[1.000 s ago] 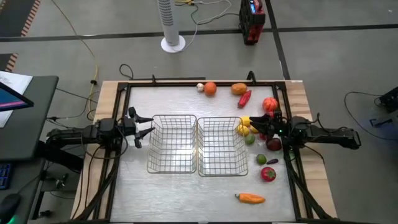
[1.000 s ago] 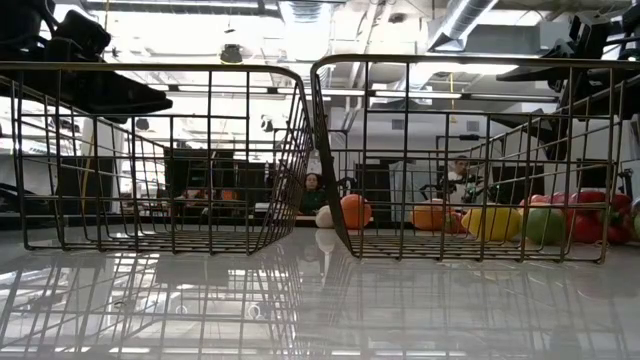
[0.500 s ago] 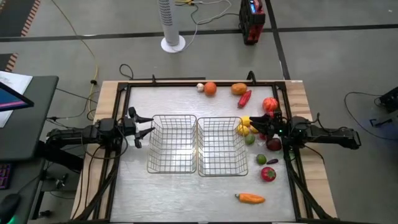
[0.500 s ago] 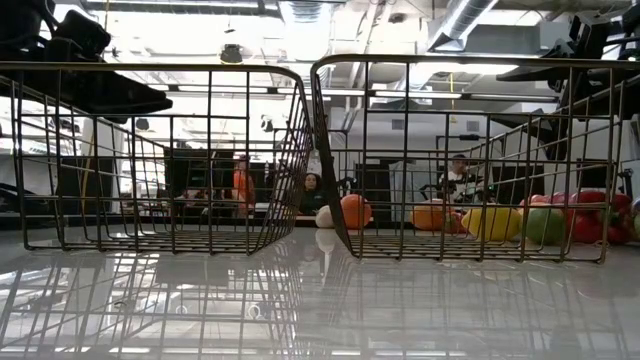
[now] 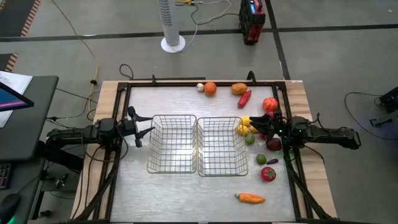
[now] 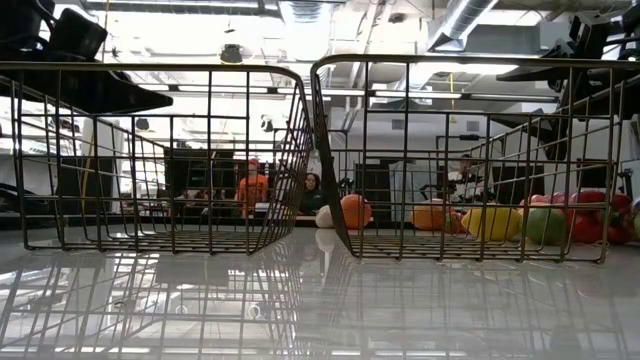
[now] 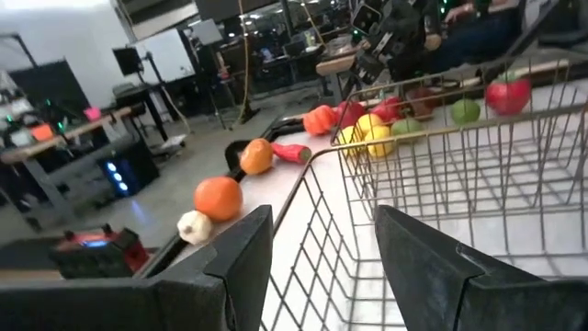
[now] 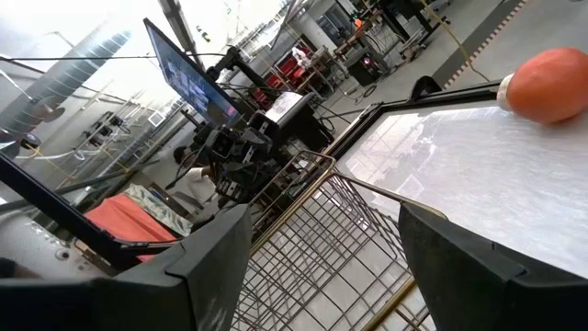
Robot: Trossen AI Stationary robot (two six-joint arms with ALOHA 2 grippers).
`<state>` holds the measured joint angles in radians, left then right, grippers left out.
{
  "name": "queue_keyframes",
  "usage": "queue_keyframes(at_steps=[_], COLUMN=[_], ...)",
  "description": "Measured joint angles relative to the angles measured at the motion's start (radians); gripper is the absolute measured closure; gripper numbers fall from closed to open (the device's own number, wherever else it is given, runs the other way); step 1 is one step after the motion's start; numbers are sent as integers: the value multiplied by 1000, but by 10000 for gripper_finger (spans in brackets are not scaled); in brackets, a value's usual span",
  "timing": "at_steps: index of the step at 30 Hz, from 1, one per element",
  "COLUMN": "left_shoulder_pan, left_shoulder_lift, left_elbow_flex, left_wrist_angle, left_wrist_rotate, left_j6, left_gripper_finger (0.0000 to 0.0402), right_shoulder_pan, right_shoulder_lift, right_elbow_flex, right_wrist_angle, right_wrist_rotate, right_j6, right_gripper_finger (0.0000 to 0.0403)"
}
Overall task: Sort produce into baskets
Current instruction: Put the garlic into the left wire basket
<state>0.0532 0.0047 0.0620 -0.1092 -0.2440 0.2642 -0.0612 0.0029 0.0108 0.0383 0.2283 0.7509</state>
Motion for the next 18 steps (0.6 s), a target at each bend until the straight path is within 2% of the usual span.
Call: queue_keyframes(at_steps=[5,13,15,18], left_shoulder_pan=[0,0,1,1], left_shoulder_lift=[0,0,0,0], left_elbow_flex=[0,-1,-2,-2], left_wrist_angle=[-3,7,58,190], left_wrist_rotate=[0,-3,-8,-8], left_j6=[56,-37,-107,-342], left_gripper_finger=[219,219,219,219], right_shoulder_pan=[0,0,0,0], right_shoulder_lift=[0,0,0,0], right_elbow_flex=[0,0,0,-1], right_wrist_angle=[0,0,0,12], right_wrist_rotate=[0,0,0,0], right_j6=[0,0,0,7], right_gripper_finger=[101,101,101,101])
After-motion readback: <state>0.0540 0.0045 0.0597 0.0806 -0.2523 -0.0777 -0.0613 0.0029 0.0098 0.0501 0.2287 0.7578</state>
